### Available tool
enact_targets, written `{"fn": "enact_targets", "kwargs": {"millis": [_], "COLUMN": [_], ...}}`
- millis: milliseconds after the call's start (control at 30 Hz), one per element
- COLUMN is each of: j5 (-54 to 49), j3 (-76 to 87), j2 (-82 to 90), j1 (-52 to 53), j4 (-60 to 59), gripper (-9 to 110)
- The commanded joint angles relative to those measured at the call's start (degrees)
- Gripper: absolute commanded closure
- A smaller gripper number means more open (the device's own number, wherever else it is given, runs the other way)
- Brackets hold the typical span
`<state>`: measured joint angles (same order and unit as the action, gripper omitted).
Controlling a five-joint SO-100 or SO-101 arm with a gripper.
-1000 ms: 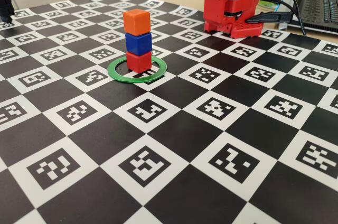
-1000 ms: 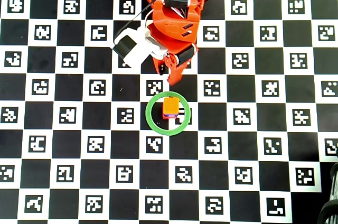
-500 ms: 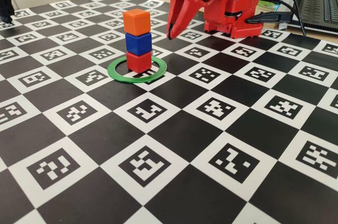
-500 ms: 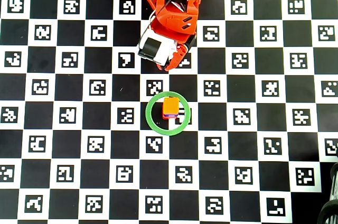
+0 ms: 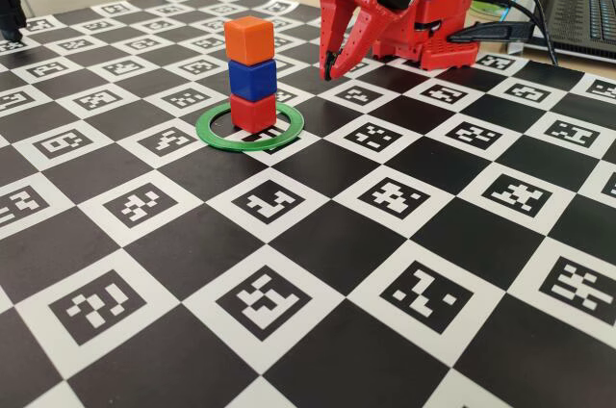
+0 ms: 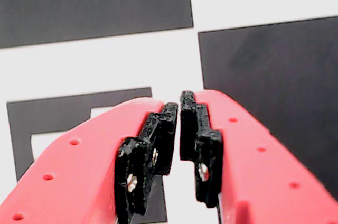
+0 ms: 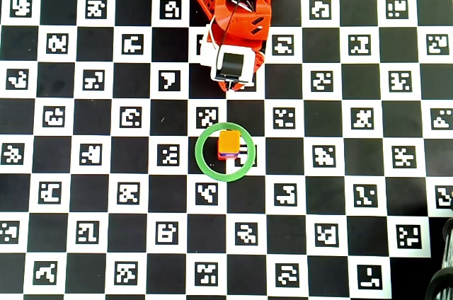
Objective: Grab the red cube then put it in the green circle then put the blue cube on top and finally the orange cube on top
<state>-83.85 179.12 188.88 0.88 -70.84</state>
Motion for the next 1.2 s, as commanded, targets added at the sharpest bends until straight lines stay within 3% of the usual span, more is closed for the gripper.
{"fn": "enact_targets", "kwargs": {"millis": [0, 433, 1167], "j5": [-0.3, -5.4, -5.0], "j3": [2.5, 2.5, 2.5], "j2": [2.5, 3.6, 3.6], "j1": [-0.8, -0.2, -0.2], "j4": [-3.3, -7.8, -7.9], "gripper": [108, 106, 106]}}
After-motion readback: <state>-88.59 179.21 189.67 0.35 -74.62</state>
